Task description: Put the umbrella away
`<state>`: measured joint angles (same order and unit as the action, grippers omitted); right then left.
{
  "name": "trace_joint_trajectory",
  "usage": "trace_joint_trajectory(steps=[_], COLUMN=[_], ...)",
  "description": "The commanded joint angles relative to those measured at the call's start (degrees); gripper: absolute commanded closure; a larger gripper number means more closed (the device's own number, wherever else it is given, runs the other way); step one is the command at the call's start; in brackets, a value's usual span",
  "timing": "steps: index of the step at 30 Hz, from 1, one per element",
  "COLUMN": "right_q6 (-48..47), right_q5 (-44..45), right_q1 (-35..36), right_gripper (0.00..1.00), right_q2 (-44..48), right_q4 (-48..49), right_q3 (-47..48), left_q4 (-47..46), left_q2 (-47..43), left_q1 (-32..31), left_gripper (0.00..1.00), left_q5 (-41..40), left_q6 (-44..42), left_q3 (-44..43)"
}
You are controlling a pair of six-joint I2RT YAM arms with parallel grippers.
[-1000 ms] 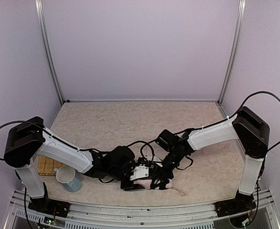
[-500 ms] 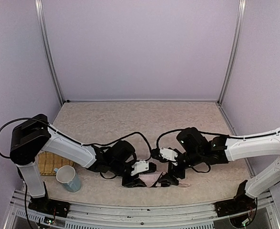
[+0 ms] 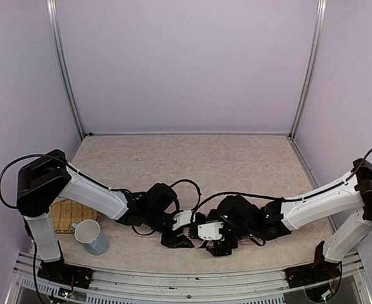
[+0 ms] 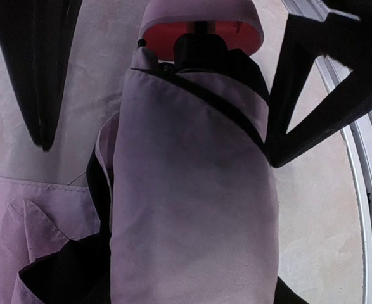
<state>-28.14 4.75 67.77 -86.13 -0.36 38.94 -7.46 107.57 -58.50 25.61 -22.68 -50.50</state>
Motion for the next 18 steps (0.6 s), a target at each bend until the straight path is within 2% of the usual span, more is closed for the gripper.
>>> trace_joint_trajectory(steps=[1, 3, 8, 10, 12, 13, 14, 18], right_q6=[-5.4, -4.91, -2.89, -2.09, -1.27, -1.02, -0.78, 0.01], right_q5=[2.85, 3.54, 2.76, 2.53, 2.6, 2.61, 2.76, 3.7], right_q1=[0.59, 0.68, 0.74, 0.85, 0.87, 0.94, 0.91, 0.88], right_gripper=[0.06, 0.13, 0.5, 0.65, 0.73, 0.77, 0.81, 0.94], right_q2=[-6.5, -9.19, -11.39, -11.28, -11.15, -10.98, -10.64, -7.55], right_q4=[-0.54, -2.44, -5.31, -5.72, -6.77, -7.18, -7.51, -5.97], right_q3=[4.08, 5.52, 5.97, 5.54, 5.4, 5.36, 5.24, 4.02], left_q4=[8.78, 8.71, 6.81, 4.06, -0.78, -3.59, -6.6, -17.94], left_q2=[3.6, 3.55, 2.23, -0.3, -4.38, -6.93, -9.5, -20.6], left_q1=[0.36, 0.45, 0.55, 0.49, 0.49, 0.49, 0.49, 0.33], left_gripper=[0.47, 0.46, 0.43, 0.33, 0.19, 0.06, 0.02, 0.01], left_q5=[0.76, 0.99, 0.75, -1.52, -2.66, -2.84, -3.27, -7.15], left_q6=[0.71, 0.65, 1.1, 2.15, 2.23, 2.05, 1.87, 1.99], left_q3=[2.69, 2.75, 3.92, 5.32, 8.09, 9.83, 11.62, 18.58])
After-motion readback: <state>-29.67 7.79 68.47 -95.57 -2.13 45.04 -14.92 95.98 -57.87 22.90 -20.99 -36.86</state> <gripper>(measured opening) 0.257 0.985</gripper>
